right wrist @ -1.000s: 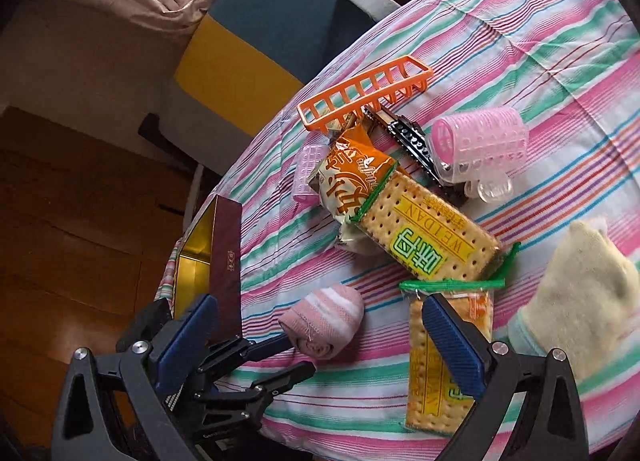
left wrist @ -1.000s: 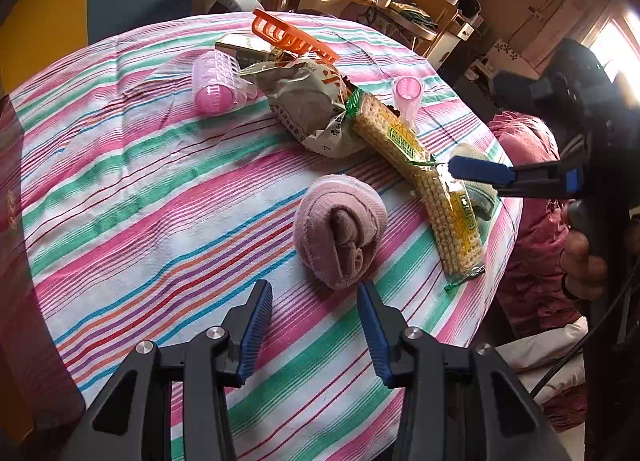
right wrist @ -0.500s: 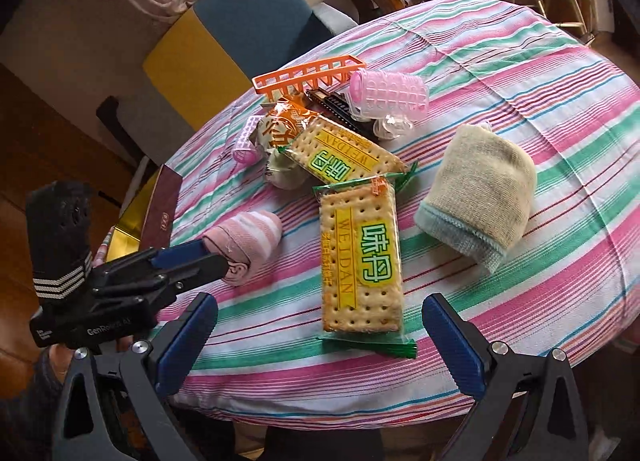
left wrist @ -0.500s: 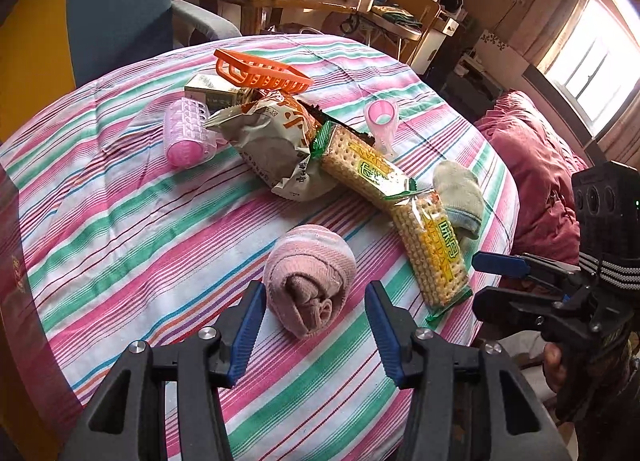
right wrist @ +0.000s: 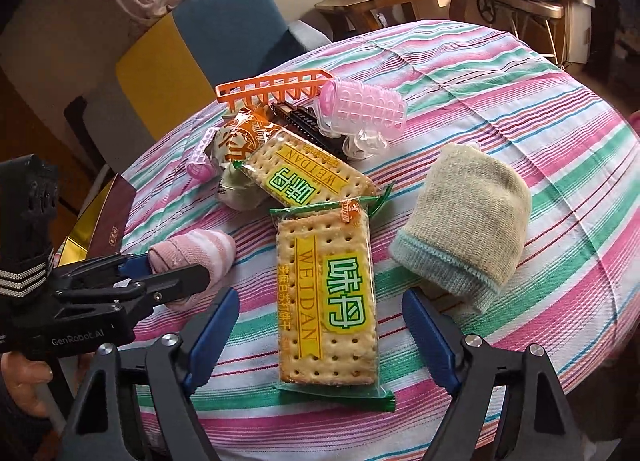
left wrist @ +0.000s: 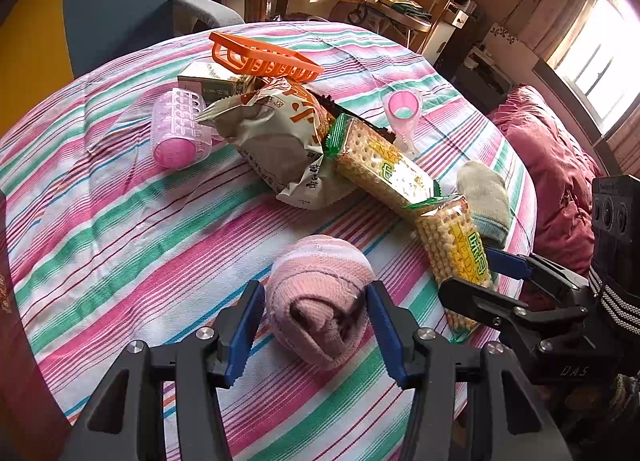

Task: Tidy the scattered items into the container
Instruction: 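Close left gripper on pink rolled sock while right gripper grasps WEIDAN cracker pack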

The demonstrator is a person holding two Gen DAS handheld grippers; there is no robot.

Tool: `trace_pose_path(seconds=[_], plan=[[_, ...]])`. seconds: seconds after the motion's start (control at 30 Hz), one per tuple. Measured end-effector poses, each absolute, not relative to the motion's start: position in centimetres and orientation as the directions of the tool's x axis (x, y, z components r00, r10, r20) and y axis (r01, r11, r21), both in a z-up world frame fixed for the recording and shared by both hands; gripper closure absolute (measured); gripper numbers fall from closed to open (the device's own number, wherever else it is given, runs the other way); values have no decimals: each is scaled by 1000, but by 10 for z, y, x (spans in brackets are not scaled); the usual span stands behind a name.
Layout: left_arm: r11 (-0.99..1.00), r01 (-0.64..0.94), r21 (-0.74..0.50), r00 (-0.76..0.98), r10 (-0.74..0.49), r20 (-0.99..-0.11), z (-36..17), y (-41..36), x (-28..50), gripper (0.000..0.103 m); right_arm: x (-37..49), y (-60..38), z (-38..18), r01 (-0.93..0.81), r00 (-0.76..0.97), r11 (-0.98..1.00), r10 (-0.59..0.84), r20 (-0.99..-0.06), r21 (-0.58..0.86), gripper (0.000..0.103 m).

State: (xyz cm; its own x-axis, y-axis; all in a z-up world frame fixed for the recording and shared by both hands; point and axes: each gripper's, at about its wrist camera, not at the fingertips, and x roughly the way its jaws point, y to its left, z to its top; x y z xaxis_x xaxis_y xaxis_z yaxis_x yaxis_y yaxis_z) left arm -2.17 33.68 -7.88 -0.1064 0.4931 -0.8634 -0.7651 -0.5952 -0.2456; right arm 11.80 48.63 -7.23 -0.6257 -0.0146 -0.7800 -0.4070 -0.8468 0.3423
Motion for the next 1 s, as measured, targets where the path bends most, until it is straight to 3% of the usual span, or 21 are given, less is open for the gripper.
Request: trace_pose_path(seconds=[0.07,0.13,0.23,0.37,0.6,0.73,0.83,1.0], plan=[[-596,-761,-256,-101,498,-861,-81,335,-20,52,116,483,-72,-399,-622,-857,-8,-783,326,22],[-596,-758,-263,-99,503,-858,-82,331,-17,53,115,478,-72,-388,-616,-869,-3,-787,307,45],[-605,-755,-254,-115,503,-856,-83,324,-13,55,114,472,-71,-376,-609,-883,7,-793,281,54],[-623,-736,-263,-124,507,-853,-82,308,-11,55,113,460,-72,-337,-612,-897,-22,-790,286,55],[-668,-687,-286,-132,501,-855,-81,273,-2,55,107,430,-73,-290,-595,-922,-37,-803,257,53],[-671,-683,-287,-137,505,-852,-80,259,3,55,104,422,-75,-278,-594,-928,-39,-804,250,36],[-656,-697,-290,-134,517,-845,-78,256,5,49,101,419,-76,-269,-599,-927,-53,-799,263,24],[-633,-725,-271,-153,532,-833,-72,253,8,45,102,413,-77,-264,-605,-934,-33,-796,240,18]])
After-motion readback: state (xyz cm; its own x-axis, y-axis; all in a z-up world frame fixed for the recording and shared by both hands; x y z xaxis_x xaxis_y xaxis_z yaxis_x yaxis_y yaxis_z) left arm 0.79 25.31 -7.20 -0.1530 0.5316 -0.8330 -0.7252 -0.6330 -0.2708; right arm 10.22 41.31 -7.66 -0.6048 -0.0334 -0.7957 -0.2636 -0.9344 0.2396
